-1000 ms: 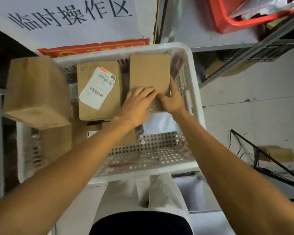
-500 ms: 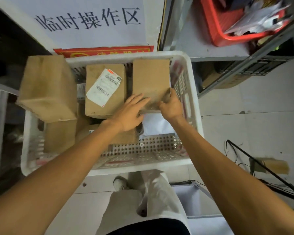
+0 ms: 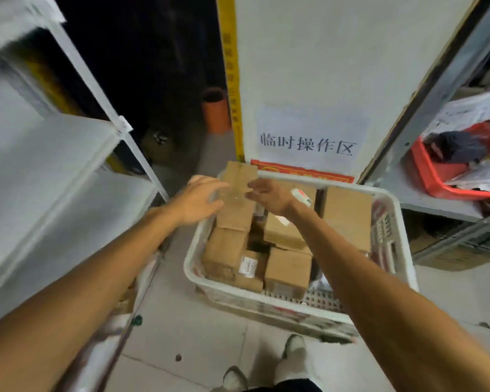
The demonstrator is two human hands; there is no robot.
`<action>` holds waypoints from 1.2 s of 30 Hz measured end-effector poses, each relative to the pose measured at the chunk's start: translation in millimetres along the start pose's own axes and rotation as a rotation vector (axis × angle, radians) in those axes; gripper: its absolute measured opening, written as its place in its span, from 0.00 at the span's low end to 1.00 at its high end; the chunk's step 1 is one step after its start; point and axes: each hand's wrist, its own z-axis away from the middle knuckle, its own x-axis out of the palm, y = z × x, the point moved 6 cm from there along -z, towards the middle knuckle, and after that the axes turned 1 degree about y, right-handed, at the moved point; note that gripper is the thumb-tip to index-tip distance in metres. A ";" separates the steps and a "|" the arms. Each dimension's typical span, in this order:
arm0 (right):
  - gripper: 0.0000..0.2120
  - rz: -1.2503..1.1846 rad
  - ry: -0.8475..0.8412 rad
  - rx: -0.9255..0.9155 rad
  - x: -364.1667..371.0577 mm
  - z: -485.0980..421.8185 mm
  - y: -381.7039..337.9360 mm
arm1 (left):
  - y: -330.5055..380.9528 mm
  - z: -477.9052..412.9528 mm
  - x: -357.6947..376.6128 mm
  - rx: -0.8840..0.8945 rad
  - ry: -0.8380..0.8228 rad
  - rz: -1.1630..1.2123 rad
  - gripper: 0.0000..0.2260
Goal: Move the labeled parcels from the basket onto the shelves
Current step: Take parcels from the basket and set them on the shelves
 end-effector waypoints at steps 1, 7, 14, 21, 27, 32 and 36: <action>0.18 0.013 -0.014 -0.083 8.6 -8.7 -36.2 | -18.4 15.2 -26.2 -0.053 0.063 0.003 0.20; 0.19 0.119 -0.219 -0.496 73.9 -30.0 -215.8 | -110.5 125.9 -145.4 -0.401 0.322 0.003 0.21; 0.23 0.182 -0.400 -0.786 139.1 -11.7 -349.5 | -141.3 253.5 -213.4 -0.763 0.607 -0.019 0.25; 0.30 0.210 -0.529 -1.070 206.1 51.6 -463.8 | -146.9 404.2 -253.5 -1.052 0.761 -0.125 0.27; 0.30 0.212 -0.647 -1.179 276.5 123.0 -532.3 | -142.7 522.2 -269.9 -1.199 0.873 -0.097 0.24; 0.34 0.227 -0.780 -1.215 337.9 193.1 -563.1 | -145.2 612.1 -264.5 -1.325 0.873 -0.117 0.24; 0.32 0.215 -0.823 -1.263 384.4 240.6 -585.6 | -143.5 675.1 -263.3 -1.374 0.890 -0.127 0.23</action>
